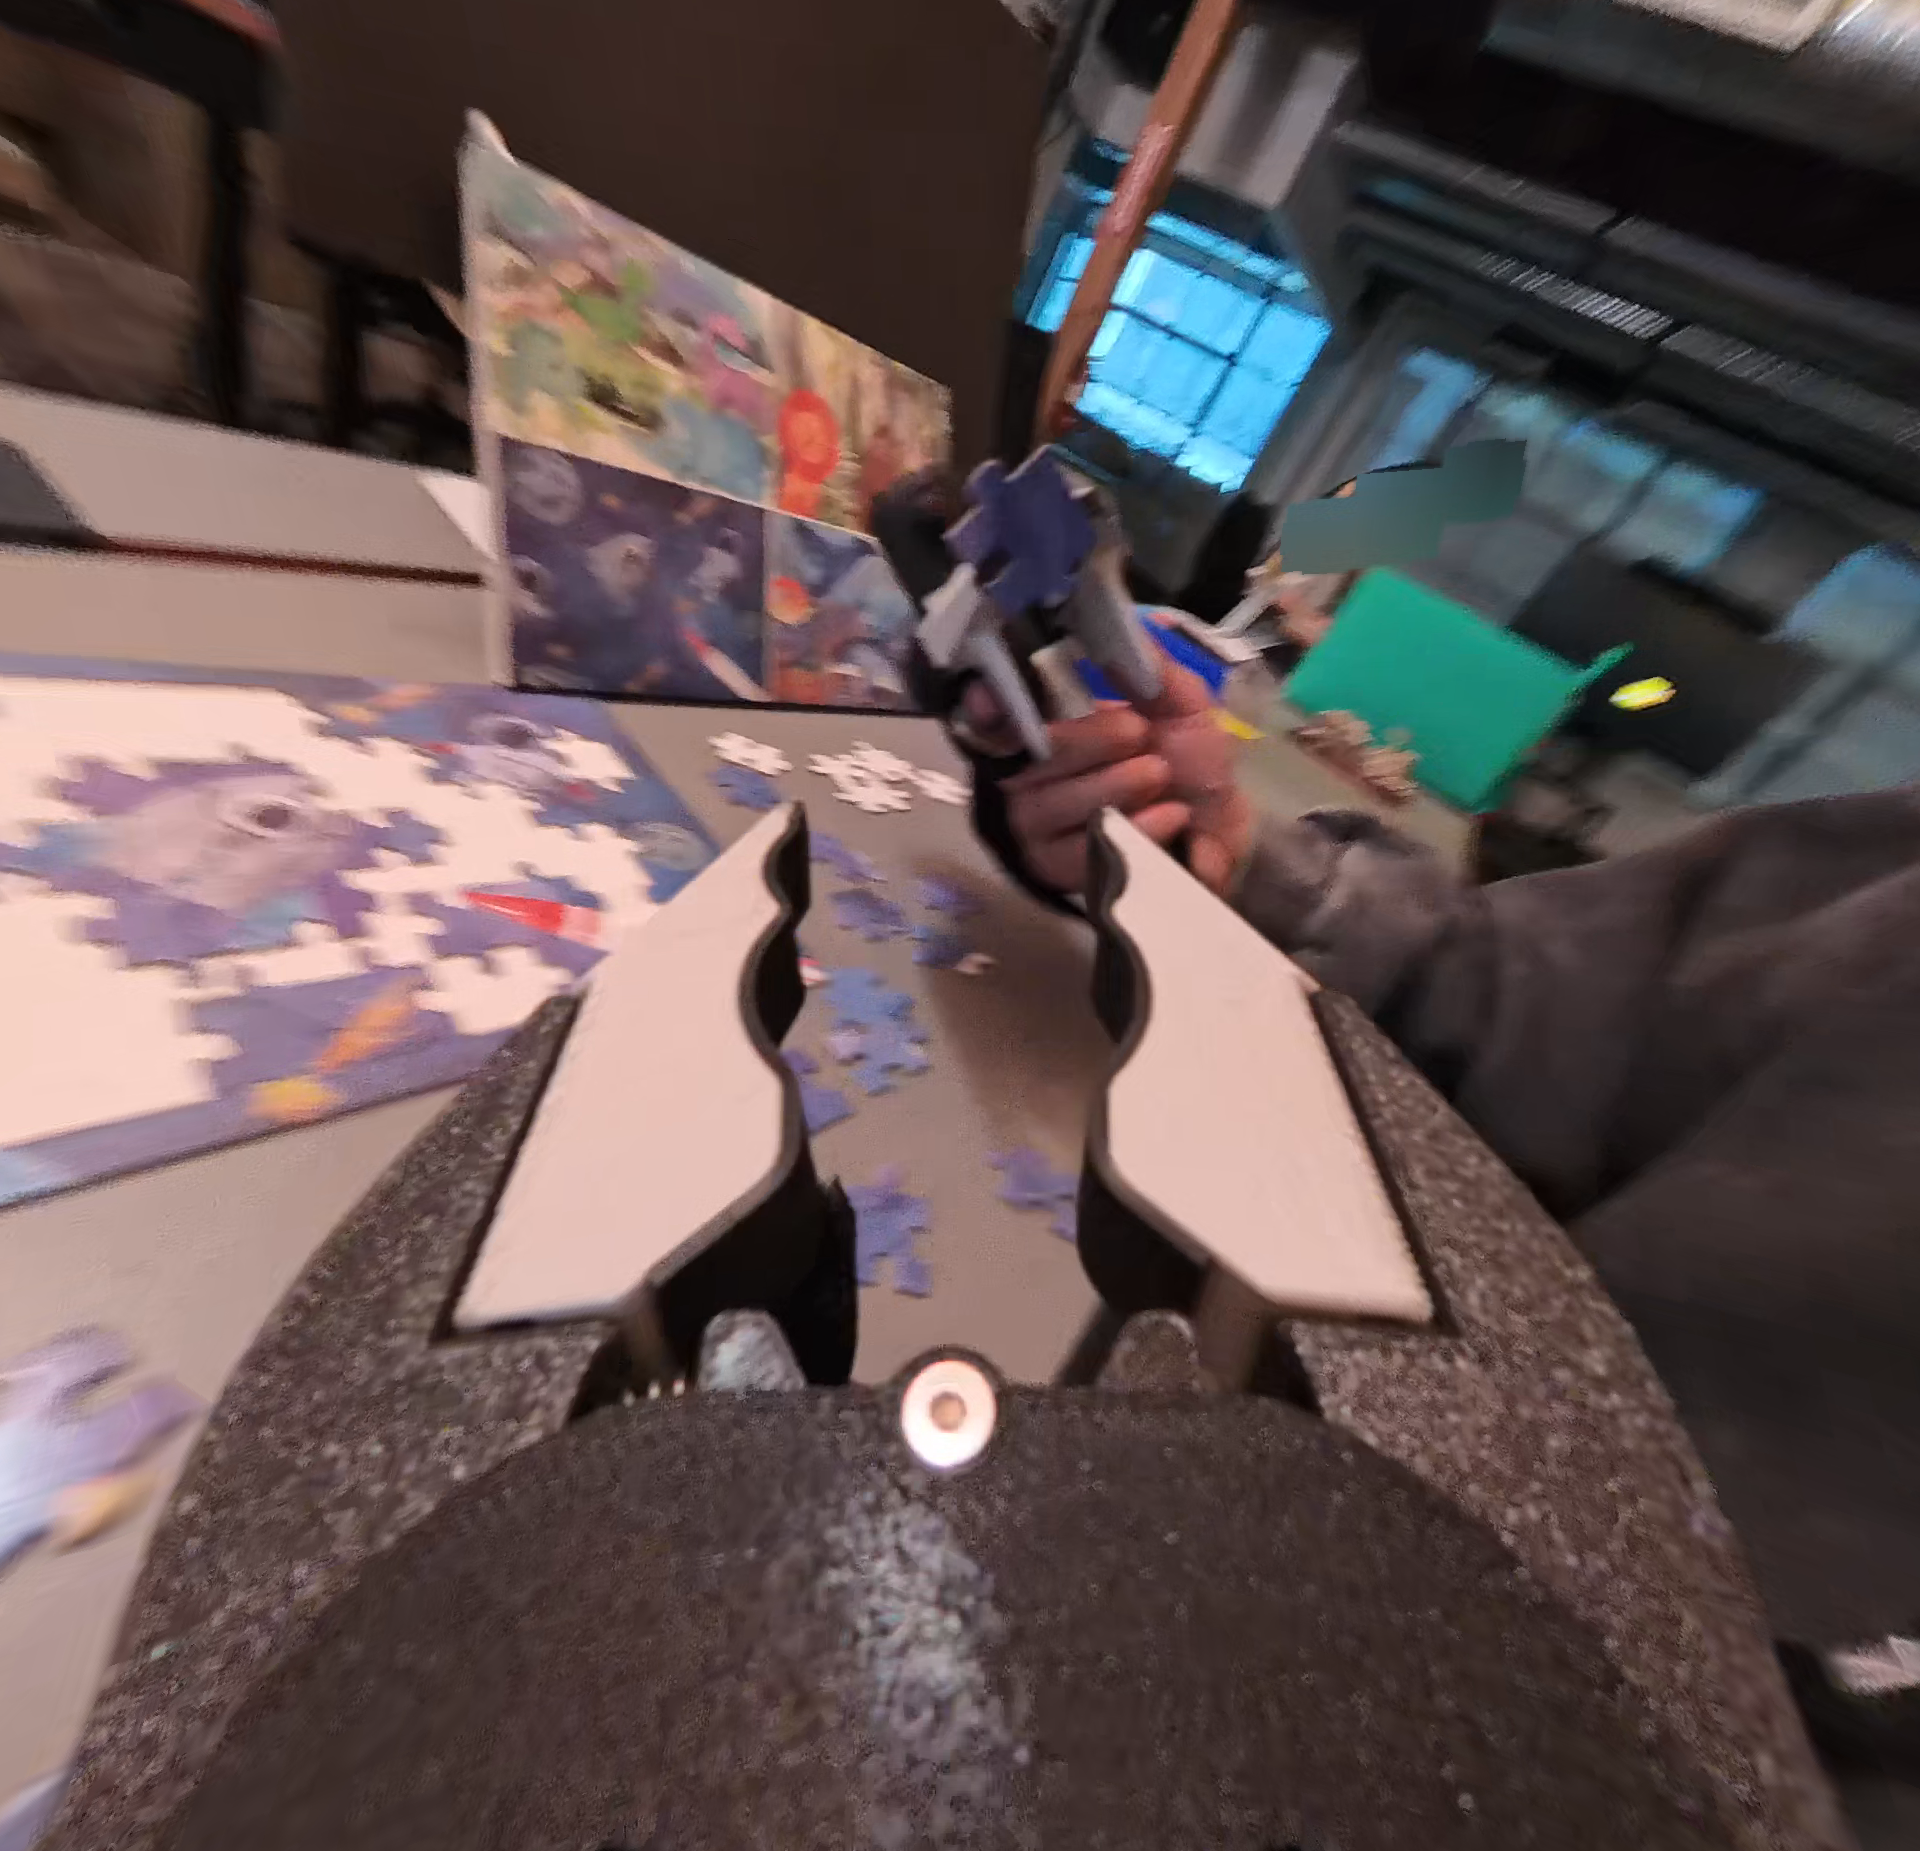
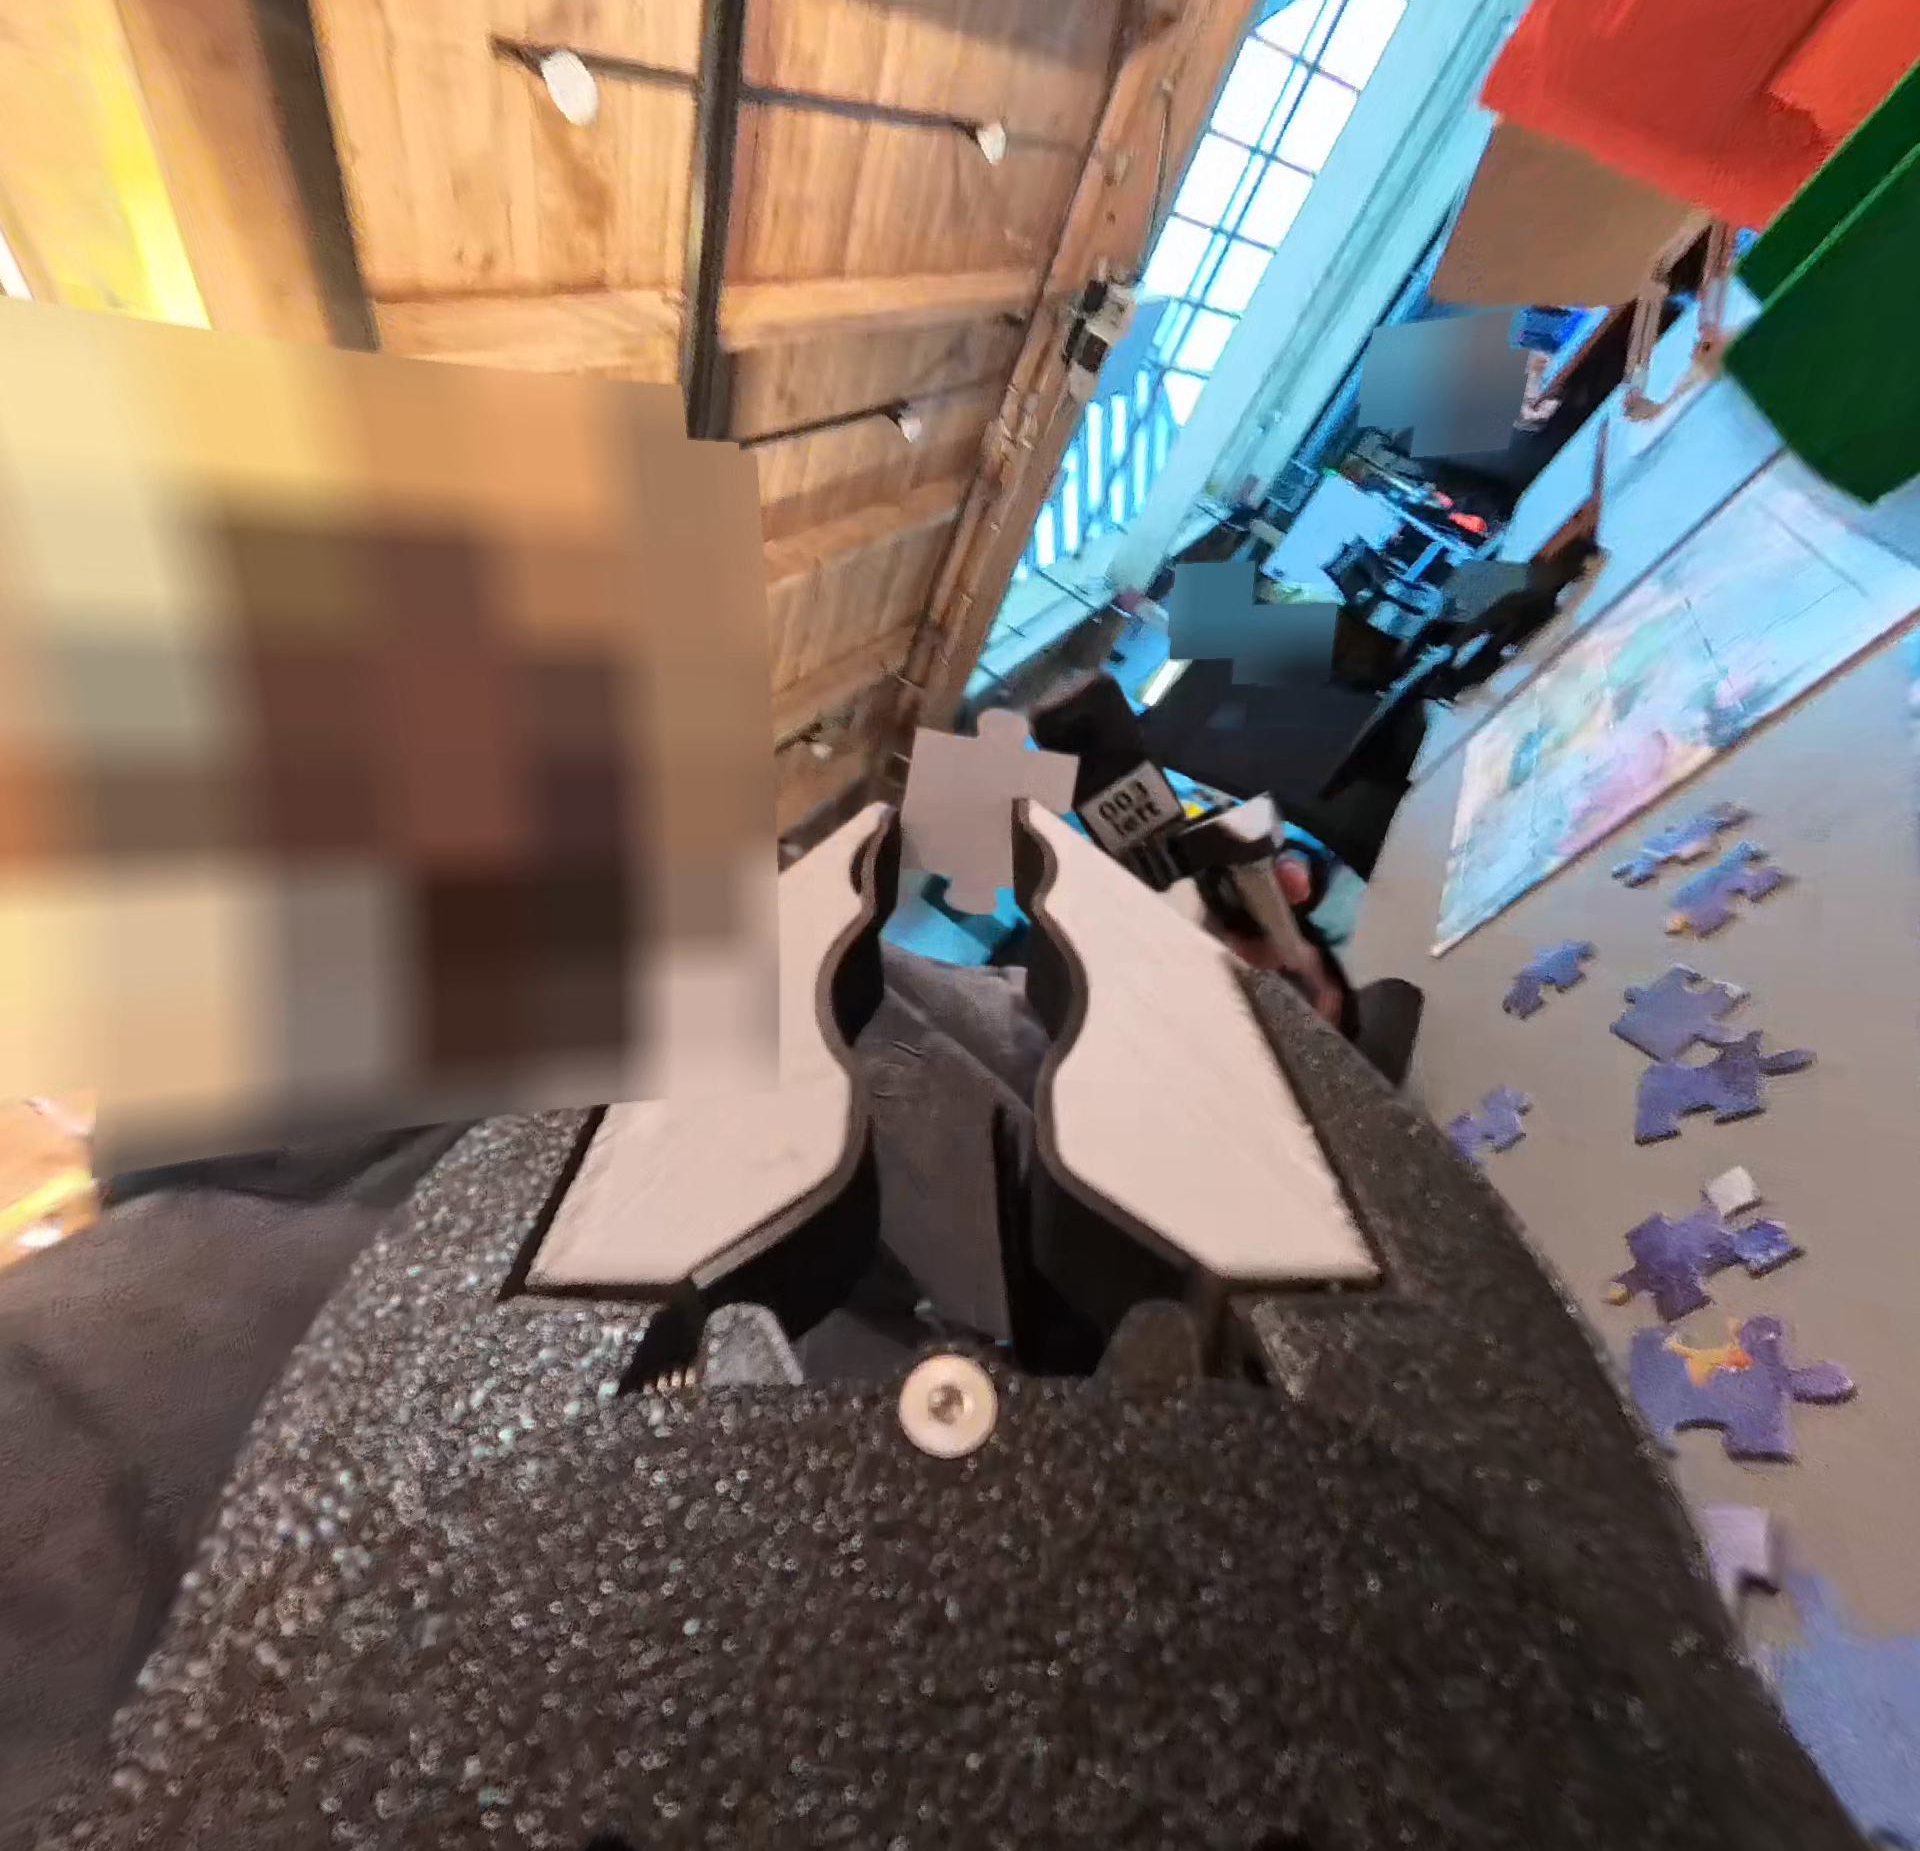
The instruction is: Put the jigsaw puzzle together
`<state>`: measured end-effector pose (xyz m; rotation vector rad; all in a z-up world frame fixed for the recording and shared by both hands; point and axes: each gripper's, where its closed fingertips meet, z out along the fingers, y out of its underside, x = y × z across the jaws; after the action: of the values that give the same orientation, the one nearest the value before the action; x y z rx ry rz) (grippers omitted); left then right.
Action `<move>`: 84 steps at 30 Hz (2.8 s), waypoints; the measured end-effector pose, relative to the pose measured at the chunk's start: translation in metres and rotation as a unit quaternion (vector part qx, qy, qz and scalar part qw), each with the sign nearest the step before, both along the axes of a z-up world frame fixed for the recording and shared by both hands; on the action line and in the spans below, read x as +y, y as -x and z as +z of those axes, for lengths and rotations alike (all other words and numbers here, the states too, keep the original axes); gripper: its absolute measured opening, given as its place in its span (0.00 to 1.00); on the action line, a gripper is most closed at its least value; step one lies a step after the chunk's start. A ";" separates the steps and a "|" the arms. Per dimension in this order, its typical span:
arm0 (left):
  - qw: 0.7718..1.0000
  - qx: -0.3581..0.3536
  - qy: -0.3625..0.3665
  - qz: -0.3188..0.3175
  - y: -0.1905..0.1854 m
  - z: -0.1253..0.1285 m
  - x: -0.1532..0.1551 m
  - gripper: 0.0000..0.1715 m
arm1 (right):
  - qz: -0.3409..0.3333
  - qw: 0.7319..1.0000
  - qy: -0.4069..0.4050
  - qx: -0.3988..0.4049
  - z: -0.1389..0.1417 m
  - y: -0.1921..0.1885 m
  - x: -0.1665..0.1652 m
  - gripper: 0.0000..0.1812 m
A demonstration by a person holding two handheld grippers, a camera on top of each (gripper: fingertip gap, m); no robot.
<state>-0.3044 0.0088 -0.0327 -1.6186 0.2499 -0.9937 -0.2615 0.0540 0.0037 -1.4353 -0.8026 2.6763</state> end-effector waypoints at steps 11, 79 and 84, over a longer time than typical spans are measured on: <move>0.995 -0.083 0.035 -0.034 -0.016 0.004 0.002 0.34 | -0.034 0.988 -0.146 -0.047 -0.023 0.038 -0.040 0.12; 0.967 -0.104 0.211 -0.098 -0.027 -0.022 0.017 0.09 | -0.093 0.964 -0.192 -0.160 -0.050 0.013 -0.014 0.01; 0.969 -0.098 0.203 -0.105 -0.028 -0.022 0.015 0.10 | -0.085 0.966 -0.179 -0.163 -0.053 0.017 -0.016 0.01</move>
<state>-0.2768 0.0237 -0.0551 -1.8699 0.0859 -1.4310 -0.2781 0.0381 -0.0498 -1.7680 -1.0586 2.0621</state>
